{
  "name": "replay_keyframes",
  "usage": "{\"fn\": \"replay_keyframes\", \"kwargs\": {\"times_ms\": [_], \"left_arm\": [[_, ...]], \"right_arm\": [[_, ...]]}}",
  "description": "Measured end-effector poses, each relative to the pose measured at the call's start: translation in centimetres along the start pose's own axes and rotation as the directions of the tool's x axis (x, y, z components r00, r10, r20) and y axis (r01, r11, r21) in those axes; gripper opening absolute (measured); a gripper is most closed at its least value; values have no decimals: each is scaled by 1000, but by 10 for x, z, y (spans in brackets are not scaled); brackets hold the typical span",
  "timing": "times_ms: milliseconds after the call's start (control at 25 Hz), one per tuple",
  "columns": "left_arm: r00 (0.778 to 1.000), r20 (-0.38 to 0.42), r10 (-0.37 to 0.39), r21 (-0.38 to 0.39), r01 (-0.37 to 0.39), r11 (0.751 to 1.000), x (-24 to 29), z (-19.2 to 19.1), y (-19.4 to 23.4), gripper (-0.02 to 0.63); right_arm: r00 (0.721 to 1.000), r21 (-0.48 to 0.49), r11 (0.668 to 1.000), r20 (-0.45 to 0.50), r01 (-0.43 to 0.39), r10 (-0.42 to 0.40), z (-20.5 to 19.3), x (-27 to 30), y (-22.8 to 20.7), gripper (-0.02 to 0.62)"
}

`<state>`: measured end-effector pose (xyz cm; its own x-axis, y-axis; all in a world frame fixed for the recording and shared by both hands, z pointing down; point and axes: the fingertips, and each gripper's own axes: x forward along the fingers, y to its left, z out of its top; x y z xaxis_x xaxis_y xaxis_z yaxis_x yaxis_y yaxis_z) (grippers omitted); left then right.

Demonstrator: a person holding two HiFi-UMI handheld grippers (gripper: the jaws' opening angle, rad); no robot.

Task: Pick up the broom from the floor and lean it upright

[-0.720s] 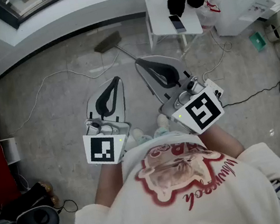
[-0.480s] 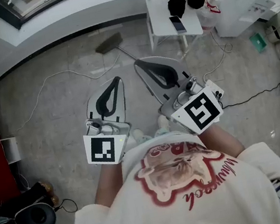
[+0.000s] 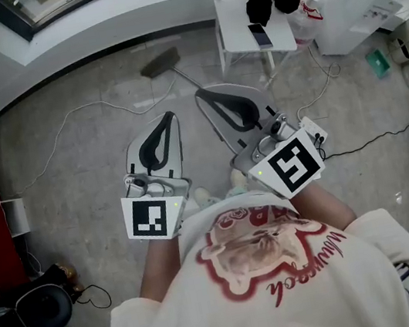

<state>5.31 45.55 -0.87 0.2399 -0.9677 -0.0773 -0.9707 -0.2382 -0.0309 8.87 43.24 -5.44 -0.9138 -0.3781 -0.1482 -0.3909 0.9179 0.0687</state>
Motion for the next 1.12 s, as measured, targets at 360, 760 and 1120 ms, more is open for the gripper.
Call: {"fn": "replay_keyframes", "kwargs": {"times_ms": [360, 760, 1120], "left_arm": [[1000, 0, 13, -6, -13, 1000, 13, -1, -4, 21], [1000, 14, 16, -6, -16, 1000, 60, -6, -26, 21], [1000, -3, 30, -10, -30, 999, 88, -17, -22, 21]], "right_arm": [[999, 1, 1000, 25, 30, -30, 6, -9, -22, 25], [999, -6, 999, 38, 32, -31, 6, -28, -71, 25], [999, 17, 999, 31, 29, -30, -7, -19, -104, 25]]}}
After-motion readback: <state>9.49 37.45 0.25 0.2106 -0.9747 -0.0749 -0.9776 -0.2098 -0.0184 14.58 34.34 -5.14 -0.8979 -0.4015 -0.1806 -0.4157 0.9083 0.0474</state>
